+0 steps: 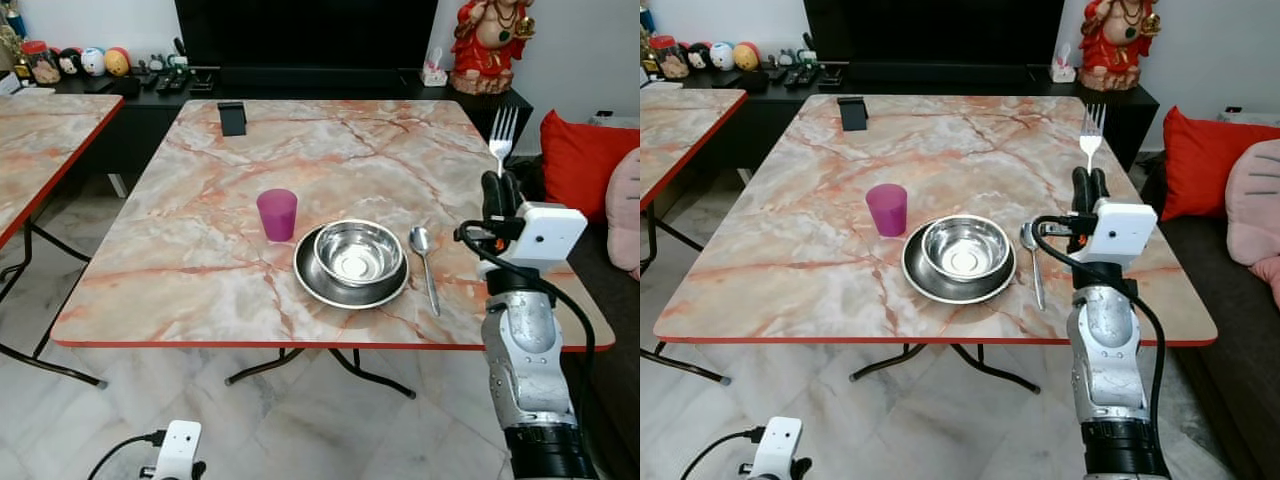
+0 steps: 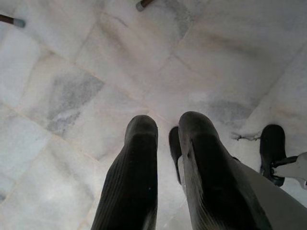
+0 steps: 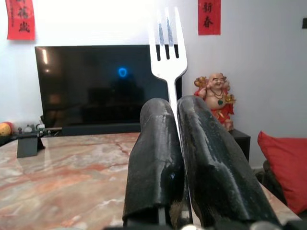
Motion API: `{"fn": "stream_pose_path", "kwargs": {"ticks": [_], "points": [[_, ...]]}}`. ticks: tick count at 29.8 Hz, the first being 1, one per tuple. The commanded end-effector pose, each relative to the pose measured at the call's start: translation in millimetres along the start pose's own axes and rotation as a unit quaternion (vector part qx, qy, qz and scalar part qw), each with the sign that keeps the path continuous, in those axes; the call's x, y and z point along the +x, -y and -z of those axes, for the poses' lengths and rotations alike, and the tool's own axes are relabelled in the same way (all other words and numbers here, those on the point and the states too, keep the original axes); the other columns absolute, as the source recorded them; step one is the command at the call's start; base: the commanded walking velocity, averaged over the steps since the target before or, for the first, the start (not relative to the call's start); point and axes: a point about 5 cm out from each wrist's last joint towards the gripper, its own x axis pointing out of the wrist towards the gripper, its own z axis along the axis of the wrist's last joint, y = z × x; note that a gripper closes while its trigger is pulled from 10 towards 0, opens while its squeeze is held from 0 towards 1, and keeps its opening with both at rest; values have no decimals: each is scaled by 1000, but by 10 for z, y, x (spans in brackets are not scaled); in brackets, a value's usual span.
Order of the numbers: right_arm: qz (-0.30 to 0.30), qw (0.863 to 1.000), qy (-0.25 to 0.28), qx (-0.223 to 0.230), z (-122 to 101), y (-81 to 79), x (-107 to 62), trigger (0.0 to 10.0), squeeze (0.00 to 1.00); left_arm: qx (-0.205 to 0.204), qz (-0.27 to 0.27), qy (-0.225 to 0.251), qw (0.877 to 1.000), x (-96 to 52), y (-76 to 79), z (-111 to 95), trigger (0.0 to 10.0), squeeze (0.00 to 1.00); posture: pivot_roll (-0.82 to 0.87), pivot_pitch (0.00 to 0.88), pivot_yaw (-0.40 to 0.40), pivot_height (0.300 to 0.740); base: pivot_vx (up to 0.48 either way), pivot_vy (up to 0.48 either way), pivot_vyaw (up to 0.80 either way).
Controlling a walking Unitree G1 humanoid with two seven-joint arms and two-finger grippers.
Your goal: Setting the table
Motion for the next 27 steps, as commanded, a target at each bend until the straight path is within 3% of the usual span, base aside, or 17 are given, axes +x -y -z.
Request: {"fn": "stream_pose_path", "kwargs": {"ticks": [1,27], "points": [[4,1000,2,-1,-29,30,31,10000,0,1,5,2,1000,4,46,-5,10000,0,-7,0,-15,740,0,-394,0],[-14,999,-50,0,110,-58,-3,10000,0,-11,1,-1,1000,-1,14,15,10000,0,-10,0,-9,740,0,-24,0]]}}
